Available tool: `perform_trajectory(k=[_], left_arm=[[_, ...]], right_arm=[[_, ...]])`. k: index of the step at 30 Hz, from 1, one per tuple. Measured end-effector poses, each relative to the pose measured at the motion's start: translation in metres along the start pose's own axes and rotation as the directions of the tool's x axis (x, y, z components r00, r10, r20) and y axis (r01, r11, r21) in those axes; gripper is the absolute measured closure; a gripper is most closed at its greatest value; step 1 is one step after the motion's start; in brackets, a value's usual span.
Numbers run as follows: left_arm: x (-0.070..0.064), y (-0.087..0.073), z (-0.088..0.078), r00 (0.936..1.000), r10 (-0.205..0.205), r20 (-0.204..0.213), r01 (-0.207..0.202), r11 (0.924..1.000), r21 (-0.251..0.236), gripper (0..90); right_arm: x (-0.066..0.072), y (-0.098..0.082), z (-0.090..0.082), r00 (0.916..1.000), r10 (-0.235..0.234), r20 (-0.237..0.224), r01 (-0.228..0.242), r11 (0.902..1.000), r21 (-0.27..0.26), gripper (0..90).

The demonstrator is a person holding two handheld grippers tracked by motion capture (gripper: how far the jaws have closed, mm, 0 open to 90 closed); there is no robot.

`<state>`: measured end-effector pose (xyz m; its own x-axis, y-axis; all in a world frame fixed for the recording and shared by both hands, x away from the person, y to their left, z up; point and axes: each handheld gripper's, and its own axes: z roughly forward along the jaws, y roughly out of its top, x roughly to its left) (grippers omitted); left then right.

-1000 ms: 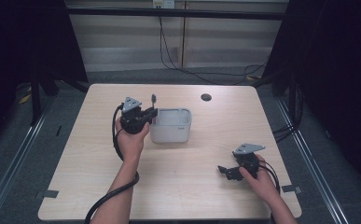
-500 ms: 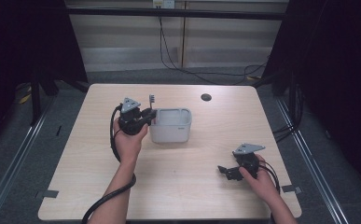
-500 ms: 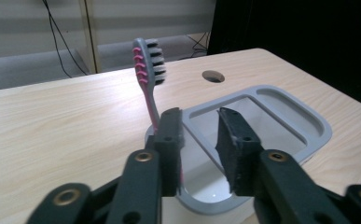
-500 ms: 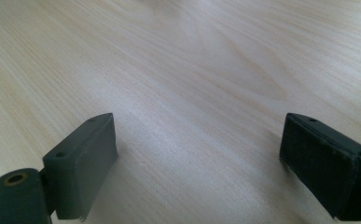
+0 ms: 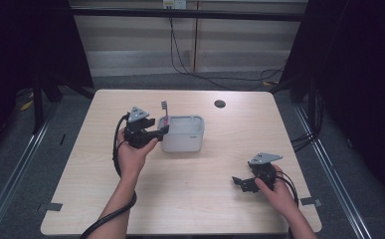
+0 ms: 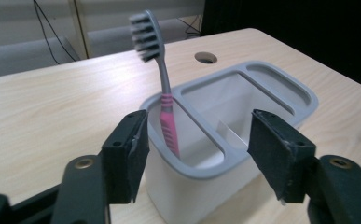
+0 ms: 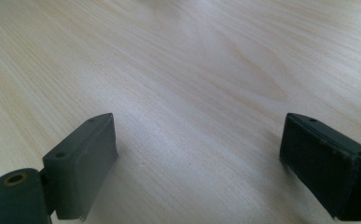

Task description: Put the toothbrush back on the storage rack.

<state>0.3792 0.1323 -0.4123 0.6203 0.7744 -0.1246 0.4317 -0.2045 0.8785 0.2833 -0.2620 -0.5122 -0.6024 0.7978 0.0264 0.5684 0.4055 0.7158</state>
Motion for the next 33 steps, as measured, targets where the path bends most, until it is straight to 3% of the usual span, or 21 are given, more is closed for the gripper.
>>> perform_trajectory(k=[7, 13, 21, 33], left_arm=[[0.005, -0.005, -0.008, 1.0000, 0.001, -0.001, -0.001, 0.9997, 0.026, 33.5], [0.006, -0.010, -0.013, 0.9995, 0.021, 0.022, -0.022, 0.9984, 0.051, 31.2], [0.013, -0.020, -0.020, 0.9995, -0.001, 0.031, -0.001, 0.9978, 0.067, 29.9], [0.020, -0.033, -0.026, 0.9993, 0.008, 0.036, -0.011, 0.9958, 0.090, 28.6]], right_arm=[[0.000, 0.000, 0.000, 1.0000, -0.001, -0.003, 0.001, 1.0000, -0.001, 10.5], [0.000, 0.001, 0.001, 1.0000, -0.001, -0.002, 0.001, 1.0000, 0.002, 10.4], [0.000, 0.001, 0.001, 1.0000, -0.001, -0.002, 0.001, 1.0000, 0.003, 10.4], [0.000, 0.001, 0.001, 1.0000, -0.001, -0.002, 0.001, 1.0000, 0.002, 10.4]])
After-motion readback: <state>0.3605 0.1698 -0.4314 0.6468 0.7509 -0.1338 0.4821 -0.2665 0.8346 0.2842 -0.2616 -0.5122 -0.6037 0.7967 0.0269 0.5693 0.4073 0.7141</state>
